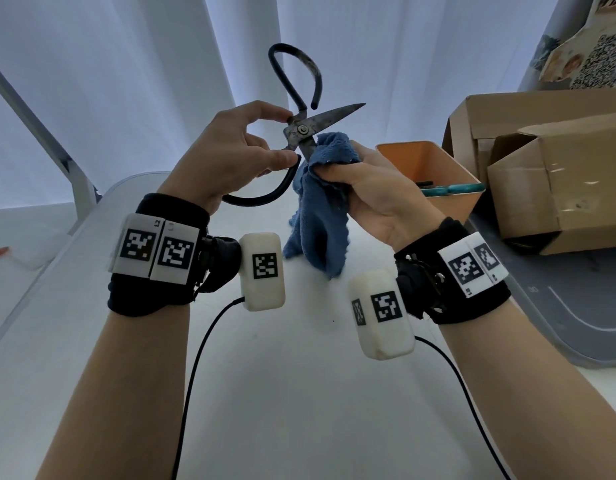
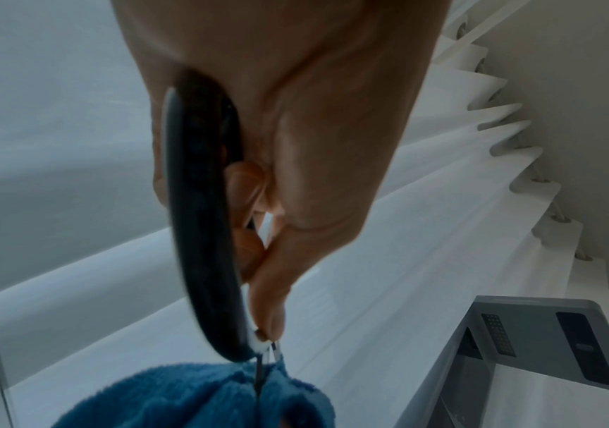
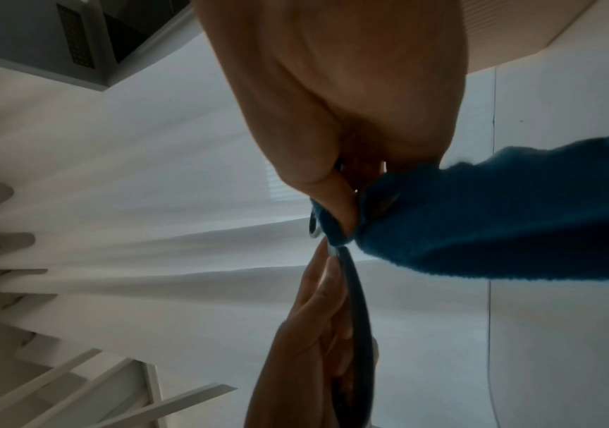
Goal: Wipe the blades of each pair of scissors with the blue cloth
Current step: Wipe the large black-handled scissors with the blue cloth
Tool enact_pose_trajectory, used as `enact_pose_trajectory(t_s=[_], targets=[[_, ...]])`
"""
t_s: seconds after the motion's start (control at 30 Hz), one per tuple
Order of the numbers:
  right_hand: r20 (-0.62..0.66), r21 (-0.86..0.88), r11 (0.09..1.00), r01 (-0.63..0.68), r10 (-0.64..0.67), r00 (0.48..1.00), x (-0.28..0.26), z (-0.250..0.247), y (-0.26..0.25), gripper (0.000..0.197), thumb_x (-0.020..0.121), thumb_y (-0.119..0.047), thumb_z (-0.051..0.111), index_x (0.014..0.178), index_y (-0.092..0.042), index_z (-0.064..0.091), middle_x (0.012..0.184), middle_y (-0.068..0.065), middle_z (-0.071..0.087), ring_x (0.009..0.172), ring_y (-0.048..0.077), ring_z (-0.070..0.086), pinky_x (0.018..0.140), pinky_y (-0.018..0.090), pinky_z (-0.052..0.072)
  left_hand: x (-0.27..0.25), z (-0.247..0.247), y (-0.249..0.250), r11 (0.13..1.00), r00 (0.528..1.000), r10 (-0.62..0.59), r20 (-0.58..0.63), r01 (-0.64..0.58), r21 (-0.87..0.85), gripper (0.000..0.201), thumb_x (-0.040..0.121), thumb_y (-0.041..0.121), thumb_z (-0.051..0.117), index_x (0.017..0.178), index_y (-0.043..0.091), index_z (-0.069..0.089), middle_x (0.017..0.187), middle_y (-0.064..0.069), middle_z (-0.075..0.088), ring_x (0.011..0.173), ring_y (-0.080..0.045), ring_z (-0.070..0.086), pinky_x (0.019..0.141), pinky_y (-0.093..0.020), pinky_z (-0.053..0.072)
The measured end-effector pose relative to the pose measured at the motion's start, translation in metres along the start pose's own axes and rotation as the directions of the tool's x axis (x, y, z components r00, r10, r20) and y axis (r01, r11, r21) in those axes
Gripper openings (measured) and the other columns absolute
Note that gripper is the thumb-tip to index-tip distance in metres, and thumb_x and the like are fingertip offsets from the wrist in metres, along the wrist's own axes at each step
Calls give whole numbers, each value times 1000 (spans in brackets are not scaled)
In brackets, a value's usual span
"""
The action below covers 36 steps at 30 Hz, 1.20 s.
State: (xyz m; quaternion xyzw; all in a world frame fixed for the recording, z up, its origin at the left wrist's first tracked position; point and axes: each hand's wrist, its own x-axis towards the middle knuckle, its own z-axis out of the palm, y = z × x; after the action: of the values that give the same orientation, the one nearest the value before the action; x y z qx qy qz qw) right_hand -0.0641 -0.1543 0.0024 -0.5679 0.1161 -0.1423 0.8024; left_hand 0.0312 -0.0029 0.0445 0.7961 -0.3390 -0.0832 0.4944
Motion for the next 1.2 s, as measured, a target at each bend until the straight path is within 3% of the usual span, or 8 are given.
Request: enact_pose_trajectory(t_s=[0.1, 0.2, 0.3, 0.6, 0.8, 0.93, 1.07, 1.2], targets=[[16, -19, 1000, -1, 1, 1000, -2, -2, -2, 42, 91, 10, 59, 131, 4, 53, 107, 17, 66, 91, 22, 69, 86, 32, 60, 0, -1, 0, 1000, 1000, 5, 0, -5, 14, 45, 84, 21, 78, 123, 36, 63, 60, 3, 54, 57, -4, 53, 75, -23, 47], [-49, -121, 993, 9, -15, 999, -3, -1, -4, 32, 95, -13, 64, 124, 2, 61, 101, 14, 69, 88, 17, 69, 82, 27, 59, -1, 0, 2, 1000, 1000, 5, 14, -4, -6, 43, 85, 23, 77, 123, 36, 64, 65, -1, 56, 61, -6, 54, 76, -23, 48], [-127, -118, 993, 21, -36, 991, 0, 0, -1, 31, 98, -28, 62, 117, -5, 67, 105, 11, 74, 92, 19, 72, 87, 33, 60, -3, -1, 5, 1000, 997, 6, 79, -6, 6, 42, 86, 22, 76, 124, 36, 63, 57, 5, 52, 55, -4, 49, 64, -16, 42], [-46, 73, 996, 45, -42, 998, 3, -9, -3, 37, 94, 4, 59, 131, 6, 55, 127, 25, 65, 113, 36, 66, 98, 43, 55, -3, 7, 6, 999, 994, 37, 105, -40, 20, 45, 85, 18, 77, 125, 31, 63, 50, 7, 48, 50, -5, 44, 56, -9, 40], [23, -15, 1000, -17, 18, 1000, 6, -14, -5, 39, 92, 3, 62, 130, 6, 55, 127, 26, 64, 119, 38, 63, 102, 46, 52, 0, 8, 4, 1000, 1000, 21, 21, -21, -6, 43, 84, 20, 78, 123, 32, 65, 51, 7, 47, 52, -5, 47, 71, -21, 44], [-12, -30, 999, -23, 22, 1000, 5, -12, -3, 38, 93, 1, 63, 130, 5, 56, 125, 24, 66, 117, 36, 65, 99, 43, 54, -2, 8, 4, 1000, 996, 6, 84, -7, 3, 43, 85, 21, 77, 125, 32, 64, 50, 10, 48, 56, -5, 49, 84, -29, 52], [-24, 17, 1000, 15, -14, 1000, 6, -7, 1, 38, 93, 5, 60, 131, 7, 54, 125, 26, 65, 110, 35, 68, 97, 43, 55, -2, 5, 4, 1000, 997, 8, 76, -9, 19, 44, 85, 20, 77, 125, 32, 64, 52, 7, 51, 53, -5, 48, 71, -23, 45], [38, 7, 1000, 8, -8, 999, 5, -12, -4, 40, 92, 8, 59, 131, 8, 53, 127, 27, 64, 116, 38, 65, 99, 44, 54, -1, 7, 5, 1000, 1000, 11, 13, -11, -5, 43, 83, 21, 79, 122, 32, 67, 56, 2, 50, 54, -7, 47, 71, -23, 43]])
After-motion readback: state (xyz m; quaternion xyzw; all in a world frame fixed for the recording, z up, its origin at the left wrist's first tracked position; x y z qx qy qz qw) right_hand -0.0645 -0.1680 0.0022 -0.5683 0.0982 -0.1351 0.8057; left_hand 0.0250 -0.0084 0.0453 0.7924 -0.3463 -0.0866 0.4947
